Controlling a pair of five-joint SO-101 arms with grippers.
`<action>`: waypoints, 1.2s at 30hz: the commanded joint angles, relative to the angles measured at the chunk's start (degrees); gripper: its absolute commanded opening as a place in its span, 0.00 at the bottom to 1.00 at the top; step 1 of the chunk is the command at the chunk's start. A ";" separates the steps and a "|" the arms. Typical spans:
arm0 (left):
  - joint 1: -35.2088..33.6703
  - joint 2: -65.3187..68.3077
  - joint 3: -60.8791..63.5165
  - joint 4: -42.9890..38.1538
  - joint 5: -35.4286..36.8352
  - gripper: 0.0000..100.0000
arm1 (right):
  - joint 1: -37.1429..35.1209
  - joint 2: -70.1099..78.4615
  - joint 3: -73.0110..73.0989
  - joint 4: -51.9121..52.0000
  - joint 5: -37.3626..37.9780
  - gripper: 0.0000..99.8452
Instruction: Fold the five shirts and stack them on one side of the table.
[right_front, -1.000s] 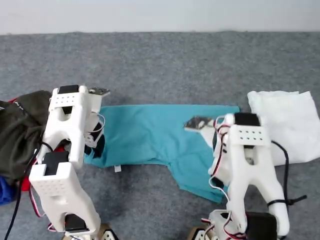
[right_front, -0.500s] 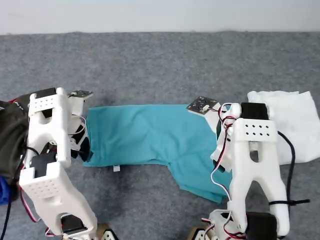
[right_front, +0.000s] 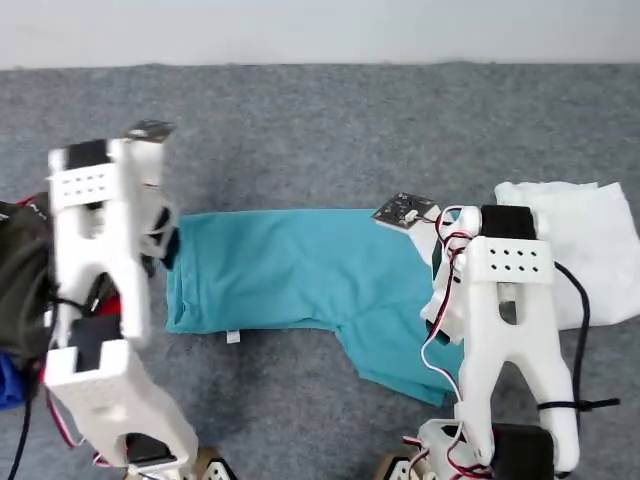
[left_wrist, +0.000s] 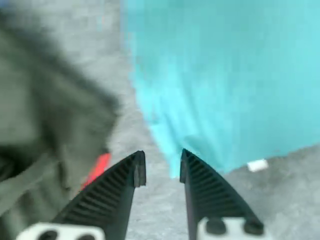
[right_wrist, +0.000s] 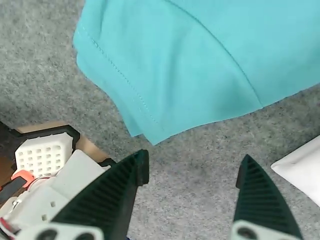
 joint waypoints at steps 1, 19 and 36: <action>4.40 -2.90 4.18 -3.08 0.70 0.12 | 0.57 -0.84 -2.20 2.24 -0.70 0.29; -2.99 8.09 10.15 -11.25 -2.90 0.12 | 0.57 -0.84 -2.11 2.24 -0.70 0.29; -8.00 5.98 0.66 -3.08 -3.16 0.12 | 0.57 -0.75 -2.11 2.24 -0.70 0.29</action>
